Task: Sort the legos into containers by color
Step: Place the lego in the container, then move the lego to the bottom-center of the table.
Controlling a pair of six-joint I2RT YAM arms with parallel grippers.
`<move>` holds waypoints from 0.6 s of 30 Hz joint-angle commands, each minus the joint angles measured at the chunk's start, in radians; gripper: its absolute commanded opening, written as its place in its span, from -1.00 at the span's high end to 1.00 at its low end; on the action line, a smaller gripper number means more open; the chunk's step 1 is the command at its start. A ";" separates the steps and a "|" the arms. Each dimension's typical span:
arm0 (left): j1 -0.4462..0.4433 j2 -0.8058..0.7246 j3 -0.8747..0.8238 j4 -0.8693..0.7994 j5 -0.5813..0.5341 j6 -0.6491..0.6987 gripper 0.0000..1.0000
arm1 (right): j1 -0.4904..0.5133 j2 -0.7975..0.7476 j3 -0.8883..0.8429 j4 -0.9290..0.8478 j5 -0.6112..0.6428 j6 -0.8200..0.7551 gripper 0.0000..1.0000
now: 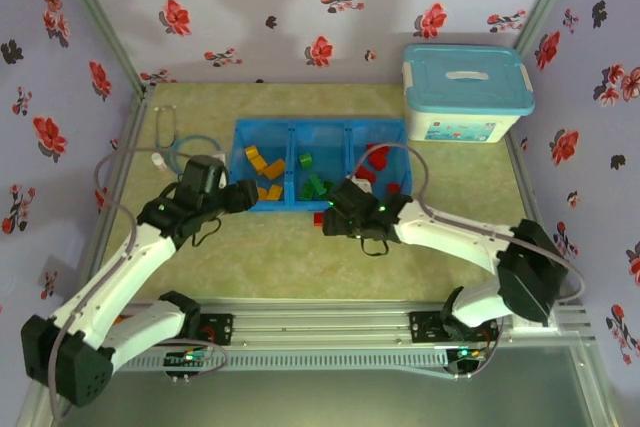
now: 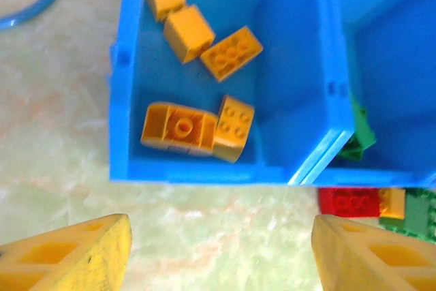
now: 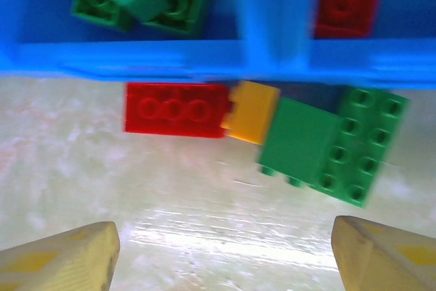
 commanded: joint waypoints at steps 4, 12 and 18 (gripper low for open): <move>-0.007 -0.159 -0.098 -0.116 -0.021 -0.055 -0.40 | 0.034 0.205 0.169 -0.005 -0.048 -0.111 -0.63; -0.007 -0.258 -0.127 -0.166 -0.041 -0.060 -0.39 | 0.053 0.387 0.317 -0.053 -0.046 -0.195 -0.64; -0.007 -0.277 -0.130 -0.168 -0.041 -0.068 -0.37 | 0.059 0.449 0.358 -0.073 -0.008 -0.229 -0.63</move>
